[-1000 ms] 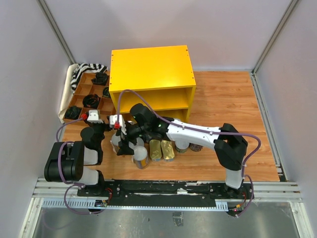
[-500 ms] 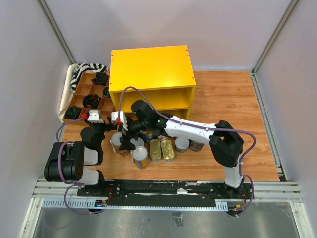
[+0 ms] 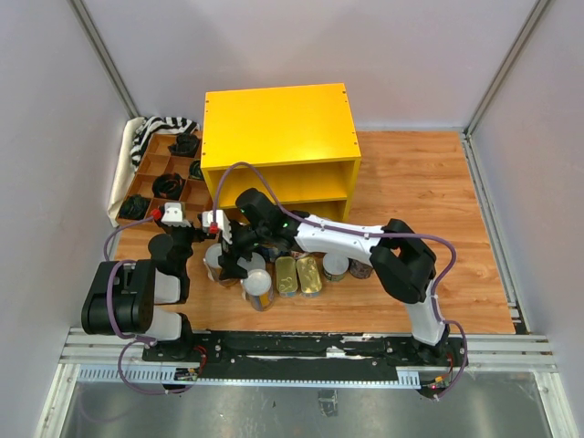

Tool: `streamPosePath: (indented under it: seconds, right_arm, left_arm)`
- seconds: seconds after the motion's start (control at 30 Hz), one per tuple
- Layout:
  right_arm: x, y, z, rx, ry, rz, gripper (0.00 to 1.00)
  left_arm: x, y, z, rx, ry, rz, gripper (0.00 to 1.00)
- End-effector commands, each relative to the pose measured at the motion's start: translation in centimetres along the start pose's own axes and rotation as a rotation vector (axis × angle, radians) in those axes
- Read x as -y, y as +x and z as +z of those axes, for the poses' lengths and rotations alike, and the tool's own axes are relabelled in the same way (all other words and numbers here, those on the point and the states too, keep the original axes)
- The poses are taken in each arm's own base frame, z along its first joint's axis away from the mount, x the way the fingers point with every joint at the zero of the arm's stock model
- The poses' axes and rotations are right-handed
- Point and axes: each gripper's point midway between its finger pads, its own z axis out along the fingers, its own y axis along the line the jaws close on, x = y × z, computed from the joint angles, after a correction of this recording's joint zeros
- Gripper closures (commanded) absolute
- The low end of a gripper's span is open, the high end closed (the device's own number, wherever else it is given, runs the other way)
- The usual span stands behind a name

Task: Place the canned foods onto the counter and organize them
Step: Pick up the canned food from the center of the board.

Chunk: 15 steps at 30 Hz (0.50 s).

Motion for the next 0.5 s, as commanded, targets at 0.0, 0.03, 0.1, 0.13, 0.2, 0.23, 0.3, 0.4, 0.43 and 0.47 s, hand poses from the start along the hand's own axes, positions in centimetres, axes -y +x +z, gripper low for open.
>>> streamPosePath:
  seconds: [0.0,0.03,0.1,0.13,0.2,0.23,0.3,0.4,0.43,0.47]
  right_arm:
    - [-0.2,-0.3,0.7,-0.004,-0.015,0.0,0.0]
    - [-0.3,-0.2,0.8,-0.006,-0.014,0.002,0.02]
    - [-0.5,0.1,1.0,-0.009,-0.017,0.011,0.04]
    - [-0.6,0.1,1.2,-0.006,-0.017,0.016,0.05]
    - [-0.6,0.1,1.2,-0.018,-0.008,0.004,0.08]
    - [-0.5,-0.1,1.2,-0.014,-0.005,-0.003,0.1]
    - [-0.5,-0.3,1.1,-0.015,0.0,-0.011,0.12]
    - [-0.5,-0.6,0.9,-0.009,0.003,-0.013,0.17]
    - [-0.5,-0.7,0.9,-0.006,0.004,-0.01,0.21]
    - [-0.6,-1.0,0.8,0.003,0.0,-0.009,0.24]
  left_arm:
    - [0.2,-0.4,0.3,0.015,0.011,0.02,0.0]
    - [0.1,-0.4,0.3,0.015,0.01,0.019,0.0]
    - [0.1,-0.4,0.3,0.015,0.009,0.019,0.0]
    - [0.1,-0.4,0.3,0.015,0.009,0.019,0.0]
    - [0.1,-0.4,0.3,0.014,0.009,0.02,0.0]
    - [0.1,-0.5,0.3,0.015,0.009,0.02,0.0]
    - [0.1,-0.5,0.3,0.015,0.009,0.02,0.0]
    - [0.1,-0.4,0.3,0.015,0.009,0.02,0.0]
    - [0.1,-0.4,0.3,0.015,0.009,0.02,0.0]
    - [0.1,-0.4,0.3,0.014,0.009,0.02,0.0]
